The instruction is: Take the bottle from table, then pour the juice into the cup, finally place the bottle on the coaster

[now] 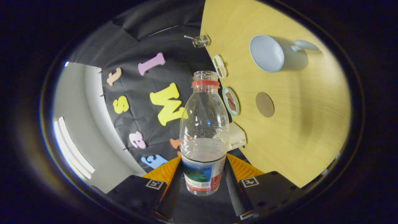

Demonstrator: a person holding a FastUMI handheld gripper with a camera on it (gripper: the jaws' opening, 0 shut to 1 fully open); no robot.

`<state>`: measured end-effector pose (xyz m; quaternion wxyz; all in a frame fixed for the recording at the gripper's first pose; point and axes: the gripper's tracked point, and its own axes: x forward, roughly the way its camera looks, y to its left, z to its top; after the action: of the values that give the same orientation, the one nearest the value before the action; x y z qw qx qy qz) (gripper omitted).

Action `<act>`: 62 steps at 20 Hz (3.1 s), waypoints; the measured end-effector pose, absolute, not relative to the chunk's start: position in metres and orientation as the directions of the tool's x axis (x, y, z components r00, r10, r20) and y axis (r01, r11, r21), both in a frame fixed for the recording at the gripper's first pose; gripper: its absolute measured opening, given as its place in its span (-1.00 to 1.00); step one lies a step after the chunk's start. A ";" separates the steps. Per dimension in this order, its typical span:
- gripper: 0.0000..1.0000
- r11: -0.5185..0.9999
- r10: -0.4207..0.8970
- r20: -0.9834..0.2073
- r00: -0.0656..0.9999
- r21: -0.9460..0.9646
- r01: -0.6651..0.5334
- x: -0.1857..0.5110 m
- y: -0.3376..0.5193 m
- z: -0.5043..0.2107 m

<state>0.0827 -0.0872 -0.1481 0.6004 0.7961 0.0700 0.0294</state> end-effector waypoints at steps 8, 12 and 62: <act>0.50 0.339 0.179 -0.076 0.981 0.941 0.011 0.068 -0.063 -0.145; 0.51 0.676 0.110 -0.163 0.980 0.735 0.046 0.057 -0.073 -0.152; 1.00 0.992 -0.126 -0.254 0.959 -0.062 0.114 0.232 -0.081 -0.274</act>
<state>0.2325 -0.0809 -0.2744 0.9894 -0.0233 0.1299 -0.0607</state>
